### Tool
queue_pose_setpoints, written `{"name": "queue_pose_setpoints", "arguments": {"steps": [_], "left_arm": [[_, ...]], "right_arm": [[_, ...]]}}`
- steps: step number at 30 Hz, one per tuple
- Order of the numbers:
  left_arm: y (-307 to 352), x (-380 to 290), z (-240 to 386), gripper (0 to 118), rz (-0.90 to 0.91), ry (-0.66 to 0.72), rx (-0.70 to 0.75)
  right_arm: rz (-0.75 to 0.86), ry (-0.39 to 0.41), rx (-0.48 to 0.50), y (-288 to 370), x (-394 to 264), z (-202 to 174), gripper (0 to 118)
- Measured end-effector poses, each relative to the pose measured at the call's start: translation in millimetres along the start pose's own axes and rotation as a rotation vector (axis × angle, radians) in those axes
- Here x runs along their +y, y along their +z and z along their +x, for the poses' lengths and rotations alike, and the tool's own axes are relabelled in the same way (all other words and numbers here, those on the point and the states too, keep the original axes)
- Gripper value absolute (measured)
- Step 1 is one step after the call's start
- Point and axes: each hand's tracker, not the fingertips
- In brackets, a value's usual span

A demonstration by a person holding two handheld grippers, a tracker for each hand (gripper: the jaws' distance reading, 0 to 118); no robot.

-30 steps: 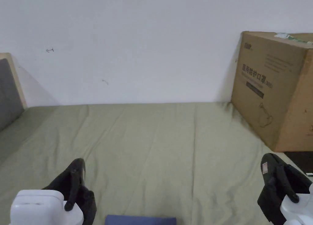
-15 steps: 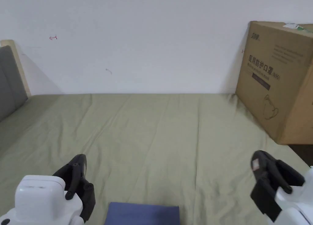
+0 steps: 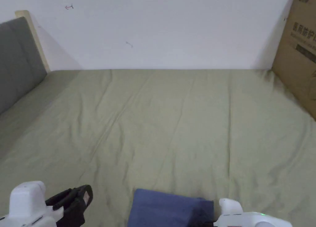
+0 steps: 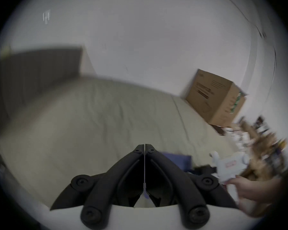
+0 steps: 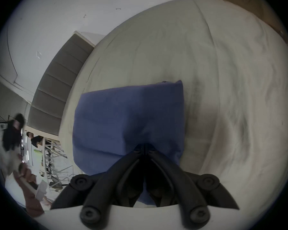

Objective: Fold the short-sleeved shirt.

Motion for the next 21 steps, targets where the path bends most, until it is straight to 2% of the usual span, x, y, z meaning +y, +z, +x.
{"name": "queue_pose_setpoints", "arguments": {"steps": [1, 4, 5, 7, 8, 11, 13, 16, 17, 19, 20, 21], "left_arm": [[-15.5, -2.3, -18.7, 1, -0.067, 0.090, -0.077], [-65.5, -16.6, -68.2, 16, -0.232, 0.337, -0.326], [-83.6, -22.5, -80.7, 46, -0.288, 0.380, -0.383], [-118.2, -34.6, -95.0, 117, -0.416, 0.445, -0.471], [-132.7, -40.2, -97.3, 118, -0.415, 0.513, -0.542], [-178.7, -55.2, -100.6, 118, -0.548, 0.626, -0.592], [-202.6, -62.3, -91.6, 118, -0.583, 0.636, -0.630], [-237.3, -69.3, -65.0, 118, -0.628, 0.701, -0.827], [-246.8, -74.1, -55.0, 118, -0.664, 0.715, -0.825], [-257.2, -76.0, -42.4, 118, -0.679, 0.647, -0.823], [-258.0, -74.8, -40.6, 112, -0.642, 0.595, -0.796], [-256.9, -74.8, -40.7, 93, -0.622, 0.589, -0.774]], "right_arm": [[-0.016, 0.013, 0.000, 3.1, -0.6, 2.4, 1], [-0.026, 0.029, 0.013, 4.6, 1.7, 5.4, 1], [-0.025, 0.019, 0.015, 5.2, -0.5, 3.8, 1], [-0.026, -0.021, 0.015, 4.6, 0.1, 3.6, 1], [-0.028, -0.031, 0.015, 4.1, 1.0, 4.0, 1], [-0.030, -0.037, 0.019, 3.5, 0.0, 4.2, 1], [-0.025, -0.036, 0.025, 4.5, -2.0, 5.6, 1], [-0.016, -0.052, 0.034, 5.0, -3.7, 7.5, 1], [-0.016, -0.061, 0.037, 4.3, -3.6, 8.2, 1], [-0.017, -0.081, 0.038, 4.5, -3.7, 9.2, 1], [-0.016, -0.091, 0.042, 5.0, -3.9, 10.0, 1], [-0.015, -0.097, 0.044, 4.9, -3.7, 10.3, 1]]}}
